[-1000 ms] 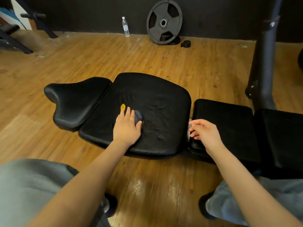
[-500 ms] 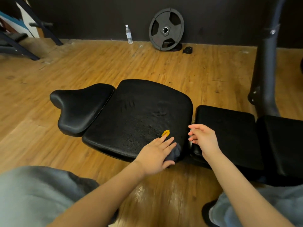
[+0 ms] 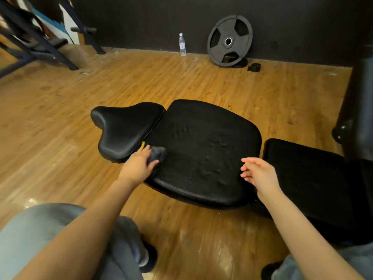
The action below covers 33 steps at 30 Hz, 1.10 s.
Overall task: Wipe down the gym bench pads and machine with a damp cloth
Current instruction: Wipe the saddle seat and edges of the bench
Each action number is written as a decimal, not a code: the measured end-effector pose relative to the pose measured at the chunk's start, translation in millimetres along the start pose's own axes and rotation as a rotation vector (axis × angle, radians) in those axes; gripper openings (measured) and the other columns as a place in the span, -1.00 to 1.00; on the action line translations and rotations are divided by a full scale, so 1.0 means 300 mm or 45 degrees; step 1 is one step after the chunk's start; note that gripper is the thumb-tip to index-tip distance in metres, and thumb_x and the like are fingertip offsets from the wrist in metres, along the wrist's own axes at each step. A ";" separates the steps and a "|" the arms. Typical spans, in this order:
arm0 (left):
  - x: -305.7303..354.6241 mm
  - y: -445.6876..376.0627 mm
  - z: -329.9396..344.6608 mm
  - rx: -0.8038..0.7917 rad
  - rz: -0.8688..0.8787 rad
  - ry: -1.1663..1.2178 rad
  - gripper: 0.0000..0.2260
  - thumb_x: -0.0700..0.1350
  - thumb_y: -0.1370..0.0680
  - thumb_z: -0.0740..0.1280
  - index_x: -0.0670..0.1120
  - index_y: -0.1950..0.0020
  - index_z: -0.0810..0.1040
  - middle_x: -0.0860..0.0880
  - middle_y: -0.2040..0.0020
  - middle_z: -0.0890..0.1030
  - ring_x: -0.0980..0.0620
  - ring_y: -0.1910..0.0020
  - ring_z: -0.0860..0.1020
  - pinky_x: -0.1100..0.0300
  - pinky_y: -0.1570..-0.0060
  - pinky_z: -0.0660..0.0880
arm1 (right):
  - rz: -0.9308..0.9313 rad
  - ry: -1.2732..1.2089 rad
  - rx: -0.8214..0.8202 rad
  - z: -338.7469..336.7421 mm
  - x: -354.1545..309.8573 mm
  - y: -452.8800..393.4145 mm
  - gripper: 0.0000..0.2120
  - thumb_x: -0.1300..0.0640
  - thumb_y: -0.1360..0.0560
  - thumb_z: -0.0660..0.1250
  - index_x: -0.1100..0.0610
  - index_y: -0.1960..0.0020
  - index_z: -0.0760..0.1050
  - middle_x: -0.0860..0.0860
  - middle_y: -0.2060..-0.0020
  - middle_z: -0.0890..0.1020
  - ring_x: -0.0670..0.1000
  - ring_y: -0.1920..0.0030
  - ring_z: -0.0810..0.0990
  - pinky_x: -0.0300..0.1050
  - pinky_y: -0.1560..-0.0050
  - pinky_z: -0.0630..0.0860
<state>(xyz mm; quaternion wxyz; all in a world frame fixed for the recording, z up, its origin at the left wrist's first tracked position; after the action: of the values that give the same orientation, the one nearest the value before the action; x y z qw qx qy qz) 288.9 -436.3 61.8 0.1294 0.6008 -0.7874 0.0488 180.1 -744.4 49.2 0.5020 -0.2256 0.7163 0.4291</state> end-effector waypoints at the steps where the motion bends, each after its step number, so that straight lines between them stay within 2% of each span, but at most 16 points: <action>1: -0.066 -0.011 -0.011 0.025 -0.146 0.061 -0.51 -0.03 -0.60 0.26 -0.22 -0.46 0.29 -0.17 -0.49 0.27 -0.11 -0.48 0.22 0.07 -0.40 0.17 | 0.000 0.012 -0.010 0.009 0.002 0.002 -0.82 0.25 -0.56 0.23 0.06 0.05 0.57 0.06 0.21 0.61 0.00 0.23 0.59 -0.16 0.17 0.56; 3: -0.145 -0.015 -0.001 0.091 -0.364 0.226 -0.54 -0.03 -0.59 0.26 -0.20 -0.44 0.34 -0.23 -0.39 0.41 -0.20 -0.36 0.37 0.02 -0.28 0.32 | -0.005 0.035 -0.027 0.023 0.005 0.001 -0.82 0.26 -0.56 0.22 0.06 0.06 0.57 0.07 0.21 0.61 0.01 0.24 0.58 -0.12 0.14 0.55; 5: -0.155 -0.015 0.024 0.166 -0.465 0.356 -0.56 -0.01 -0.60 0.25 -0.15 -0.43 0.35 -0.21 -0.32 0.49 -0.22 -0.28 0.45 -0.01 -0.18 0.39 | -0.013 0.048 -0.036 0.028 0.008 -0.001 -0.81 0.27 -0.56 0.22 0.07 0.05 0.57 0.07 0.22 0.60 0.00 0.25 0.58 -0.12 0.14 0.55; 9: -0.125 -0.056 0.039 0.206 -0.437 0.321 -0.58 -0.02 -0.62 0.21 -0.16 -0.44 0.34 -0.19 -0.38 0.43 -0.21 -0.34 0.39 -0.02 -0.24 0.36 | -0.024 0.056 -0.021 0.021 0.012 0.000 -0.80 0.28 -0.56 0.21 0.06 0.09 0.56 0.09 0.23 0.60 0.01 0.26 0.57 -0.12 0.15 0.55; 12: -0.084 -0.094 0.027 0.148 -0.332 0.208 -0.60 -0.06 -0.63 0.19 -0.19 -0.43 0.32 -0.14 -0.48 0.29 -0.16 -0.45 0.25 -0.02 -0.34 0.28 | -0.039 0.080 -0.018 0.013 0.017 0.007 -0.81 0.28 -0.57 0.21 0.07 0.07 0.56 0.09 0.23 0.59 0.01 0.27 0.56 -0.14 0.17 0.54; 15: 0.045 -0.080 0.036 0.070 -0.062 0.133 -0.54 -0.09 -0.61 0.23 -0.18 -0.48 0.26 -0.11 -0.52 0.21 -0.10 -0.51 0.14 0.03 -0.44 0.14 | -0.068 0.071 -0.043 0.003 0.017 0.014 -0.80 0.29 -0.56 0.21 0.08 0.07 0.57 0.08 0.25 0.59 -0.01 0.29 0.55 -0.15 0.20 0.52; 17: 0.213 -0.012 0.085 0.017 0.325 0.087 -0.53 -0.13 -0.59 0.26 -0.23 -0.46 0.27 -0.16 -0.50 0.24 -0.12 -0.50 0.16 0.13 -0.44 0.05 | -0.065 0.060 -0.037 0.001 0.013 0.012 -0.79 0.29 -0.56 0.21 0.06 0.10 0.56 0.08 0.25 0.59 -0.01 0.30 0.55 -0.15 0.20 0.51; 19: 0.380 0.079 0.155 -0.068 0.664 0.013 -0.52 -0.15 -0.58 0.26 -0.28 -0.45 0.27 -0.20 -0.49 0.25 -0.16 -0.50 0.12 0.14 -0.46 -0.01 | -0.056 0.055 -0.033 0.005 0.011 0.010 -0.80 0.28 -0.56 0.21 0.07 0.08 0.57 0.09 0.25 0.59 0.00 0.30 0.55 -0.14 0.20 0.51; 21: 0.454 0.111 0.201 -0.148 0.756 -0.110 -0.52 -0.12 -0.61 0.20 -0.24 -0.49 0.20 -0.16 -0.53 0.17 -0.12 -0.53 0.03 0.15 -0.47 -0.08 | -0.067 0.044 -0.035 0.016 0.007 0.009 -0.80 0.28 -0.56 0.22 0.08 0.07 0.57 0.09 0.25 0.59 -0.01 0.31 0.54 -0.15 0.22 0.51; 23: 0.429 0.068 0.192 -0.163 0.728 -0.130 -0.54 -0.11 -0.63 0.16 -0.19 -0.51 0.19 -0.11 -0.54 0.14 -0.08 -0.54 0.01 0.14 -0.48 -0.03 | -0.076 0.036 -0.035 0.030 -0.002 0.011 -0.80 0.28 -0.56 0.22 0.07 0.08 0.57 0.09 0.26 0.59 -0.01 0.30 0.55 -0.16 0.23 0.51; 25: 0.363 -0.002 0.154 -0.136 0.633 -0.088 -0.56 -0.13 -0.62 0.18 -0.16 -0.49 0.23 -0.08 -0.53 0.17 -0.07 -0.53 0.07 0.10 -0.46 0.08 | -0.081 0.043 -0.036 0.041 -0.010 0.014 -0.80 0.27 -0.56 0.21 0.06 0.08 0.57 0.08 0.25 0.60 -0.01 0.29 0.55 -0.16 0.21 0.52; 28: 0.187 -0.132 0.082 0.007 0.250 0.032 -0.58 -0.15 -0.58 0.24 -0.15 -0.44 0.30 -0.12 -0.48 0.27 -0.13 -0.45 0.25 0.02 -0.40 0.21 | -0.095 0.045 -0.059 0.052 -0.014 0.013 -0.80 0.28 -0.56 0.20 0.09 0.05 0.57 0.08 0.25 0.59 -0.02 0.30 0.55 -0.15 0.19 0.52; 31: 0.006 -0.217 0.024 0.067 -0.151 0.140 -0.58 -0.14 -0.62 0.19 -0.17 -0.47 0.26 -0.12 -0.53 0.18 -0.12 -0.51 0.12 0.01 -0.43 0.14 | -0.079 0.047 -0.038 0.053 -0.011 -0.001 -0.78 0.28 -0.56 0.20 0.06 0.09 0.57 0.09 0.24 0.60 -0.01 0.28 0.56 -0.15 0.19 0.52; 33: -0.016 -0.253 0.029 0.079 -0.229 0.136 -0.61 -0.15 -0.63 0.16 -0.22 -0.44 0.29 -0.13 -0.53 0.17 -0.11 -0.53 0.02 -0.02 -0.44 0.11 | -0.067 0.047 -0.007 0.055 -0.013 -0.016 -0.78 0.28 -0.57 0.20 0.05 0.09 0.56 0.10 0.22 0.60 0.00 0.27 0.56 -0.16 0.21 0.53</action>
<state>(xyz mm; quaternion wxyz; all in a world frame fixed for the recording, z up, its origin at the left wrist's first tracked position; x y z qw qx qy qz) 361.4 -454.6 46.1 0.1563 0.6692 -0.7205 0.0932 193.8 -733.5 48.8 0.4993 -0.2537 0.7180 0.4134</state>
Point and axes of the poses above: each hand's wrist, its own y-axis away from the middle knuckle, its own z-axis out of the palm, x = y × z, the point moved 2 cm from there along -y, towards the middle knuckle
